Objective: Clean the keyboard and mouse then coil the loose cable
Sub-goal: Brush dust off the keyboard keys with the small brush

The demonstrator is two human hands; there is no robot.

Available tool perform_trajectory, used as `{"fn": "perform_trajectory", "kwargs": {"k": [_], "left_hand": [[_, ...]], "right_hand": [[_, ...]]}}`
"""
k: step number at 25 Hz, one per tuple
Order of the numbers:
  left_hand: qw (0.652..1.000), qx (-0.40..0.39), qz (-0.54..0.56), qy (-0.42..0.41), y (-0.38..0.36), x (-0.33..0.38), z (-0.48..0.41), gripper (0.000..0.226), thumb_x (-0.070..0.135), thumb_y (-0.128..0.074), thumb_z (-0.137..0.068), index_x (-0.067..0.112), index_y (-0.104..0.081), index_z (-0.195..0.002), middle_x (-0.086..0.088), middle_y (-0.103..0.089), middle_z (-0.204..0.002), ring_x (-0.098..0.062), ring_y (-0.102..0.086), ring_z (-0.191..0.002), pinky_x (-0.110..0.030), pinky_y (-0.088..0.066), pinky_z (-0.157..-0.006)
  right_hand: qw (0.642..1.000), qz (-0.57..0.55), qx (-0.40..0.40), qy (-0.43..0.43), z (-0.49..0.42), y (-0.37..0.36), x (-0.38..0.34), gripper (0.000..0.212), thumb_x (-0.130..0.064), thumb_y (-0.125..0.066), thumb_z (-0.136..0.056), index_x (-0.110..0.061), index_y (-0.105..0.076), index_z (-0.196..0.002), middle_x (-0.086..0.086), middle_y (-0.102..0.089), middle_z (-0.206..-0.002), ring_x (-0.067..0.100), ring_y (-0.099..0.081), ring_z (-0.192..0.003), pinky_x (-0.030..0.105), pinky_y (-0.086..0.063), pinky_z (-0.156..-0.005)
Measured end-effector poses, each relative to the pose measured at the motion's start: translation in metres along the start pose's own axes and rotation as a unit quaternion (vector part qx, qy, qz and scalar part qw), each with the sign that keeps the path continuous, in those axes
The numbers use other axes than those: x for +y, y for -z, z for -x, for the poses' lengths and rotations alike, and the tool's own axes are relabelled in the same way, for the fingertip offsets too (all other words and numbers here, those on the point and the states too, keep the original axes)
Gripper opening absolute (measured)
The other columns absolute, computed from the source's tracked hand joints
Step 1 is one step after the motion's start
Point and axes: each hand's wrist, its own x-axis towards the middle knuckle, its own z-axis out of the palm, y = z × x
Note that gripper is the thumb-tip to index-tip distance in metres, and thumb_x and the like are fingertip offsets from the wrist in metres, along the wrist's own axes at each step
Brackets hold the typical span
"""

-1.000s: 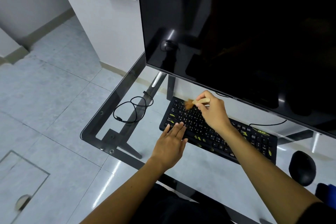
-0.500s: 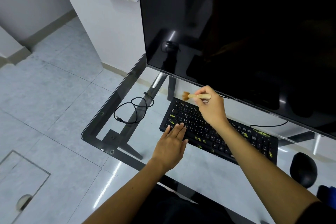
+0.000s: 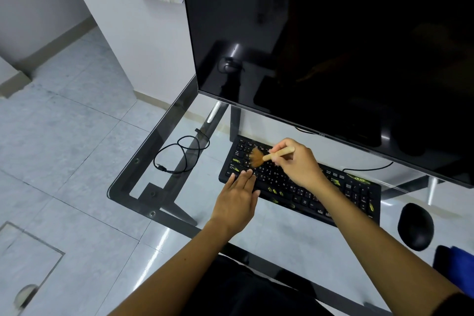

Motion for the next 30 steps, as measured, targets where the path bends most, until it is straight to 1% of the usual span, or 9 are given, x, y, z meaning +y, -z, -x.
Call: {"fn": "perform_trajectory", "kwargs": {"k": [3,7,12,16,18,21,24,28,30], "left_hand": [[1.000,0.005,-0.003,-0.013,0.003,0.000,0.001,0.070,0.042,0.001,-0.092,0.009,-0.027,-0.147,-0.004,-0.027,-0.155,-0.015,-0.020,-0.145,-0.026,0.005,-0.113],[1.000,-0.004,-0.004,-0.001,0.002,0.000,0.001,0.053,0.035,-0.018,-0.103,0.010,-0.018,-0.150,-0.002,-0.018,-0.158,-0.013,-0.010,-0.146,-0.026,0.007,-0.115],[0.999,-0.033,-0.003,0.004,0.003,0.001,0.001,0.053,0.035,-0.019,-0.103,0.011,-0.015,-0.150,-0.002,-0.014,-0.159,-0.013,-0.007,-0.147,-0.031,0.002,-0.119],[0.999,-0.046,-0.004,0.012,0.006,0.003,0.001,0.054,0.035,-0.019,-0.103,0.010,-0.014,-0.150,-0.002,-0.012,-0.159,-0.015,-0.006,-0.147,-0.033,0.001,-0.119],[0.999,-0.048,-0.002,0.014,0.007,0.003,0.002,0.053,0.035,-0.019,-0.103,0.010,-0.014,-0.150,-0.002,-0.012,-0.159,-0.015,-0.007,-0.147,-0.033,0.001,-0.119],[0.998,-0.053,0.001,0.018,0.008,0.003,0.003,0.054,0.035,-0.019,-0.103,0.010,-0.012,-0.150,-0.001,-0.011,-0.159,-0.014,-0.005,-0.147,-0.033,0.003,-0.118],[0.998,-0.053,0.000,0.022,0.009,0.004,0.003,0.054,0.035,-0.020,-0.103,0.011,-0.012,-0.150,-0.002,-0.012,-0.159,-0.014,-0.005,-0.147,-0.033,0.003,-0.118],[0.998,-0.055,-0.003,0.019,0.009,0.003,0.002,0.054,0.036,-0.019,-0.103,0.011,-0.012,-0.150,-0.002,-0.010,-0.160,-0.014,-0.005,-0.147,-0.034,0.004,-0.118],[0.999,-0.051,-0.003,0.018,0.009,0.003,0.003,0.054,0.036,-0.020,-0.103,0.011,-0.012,-0.150,-0.002,-0.011,-0.159,-0.015,-0.006,-0.147,-0.034,0.003,-0.119]], "right_hand": [[0.992,0.007,0.120,0.027,-0.001,0.005,-0.001,0.008,-0.009,-0.066,-0.085,-0.016,-0.065,-0.089,-0.002,-0.064,-0.090,0.002,-0.056,-0.073,0.010,-0.039,-0.062],[1.000,0.008,-0.015,0.008,0.008,0.008,-0.002,0.009,-0.013,-0.068,-0.084,-0.019,-0.069,-0.091,-0.009,-0.067,-0.076,0.007,-0.059,-0.067,0.011,-0.041,-0.055],[0.992,0.007,0.118,0.036,0.013,0.011,0.000,0.013,-0.008,-0.063,-0.087,-0.017,-0.069,-0.094,-0.004,-0.067,-0.088,0.004,-0.061,-0.073,0.008,-0.046,-0.066],[0.998,-0.024,0.050,0.015,0.005,0.005,-0.006,0.015,-0.011,-0.067,-0.085,-0.025,-0.069,-0.085,-0.002,-0.072,-0.086,0.016,-0.068,-0.083,0.030,-0.055,-0.078],[0.998,0.001,0.063,0.009,-0.006,0.002,-0.013,0.018,-0.008,-0.064,-0.086,-0.024,-0.070,-0.081,-0.001,-0.070,-0.092,0.017,-0.065,-0.086,0.028,-0.052,-0.080],[0.993,-0.004,0.120,0.000,-0.022,-0.003,-0.020,0.013,-0.008,-0.060,-0.089,-0.010,-0.069,-0.099,0.003,-0.068,-0.098,0.015,-0.061,-0.088,0.022,-0.046,-0.077],[0.997,-0.003,0.068,0.023,-0.029,-0.010,-0.019,0.013,-0.010,-0.062,-0.088,-0.012,-0.069,-0.099,0.003,-0.070,-0.095,0.020,-0.066,-0.090,0.028,-0.052,-0.081],[0.992,0.023,0.120,0.012,-0.035,-0.012,-0.017,0.015,-0.008,-0.059,-0.090,-0.009,-0.067,-0.103,0.006,-0.068,-0.101,0.014,-0.061,-0.087,0.021,-0.046,-0.076],[0.996,0.007,0.088,0.021,-0.037,-0.012,-0.019,0.014,-0.010,-0.062,-0.088,-0.011,-0.068,-0.100,0.004,-0.069,-0.096,0.016,-0.064,-0.085,0.023,-0.049,-0.077]]}}
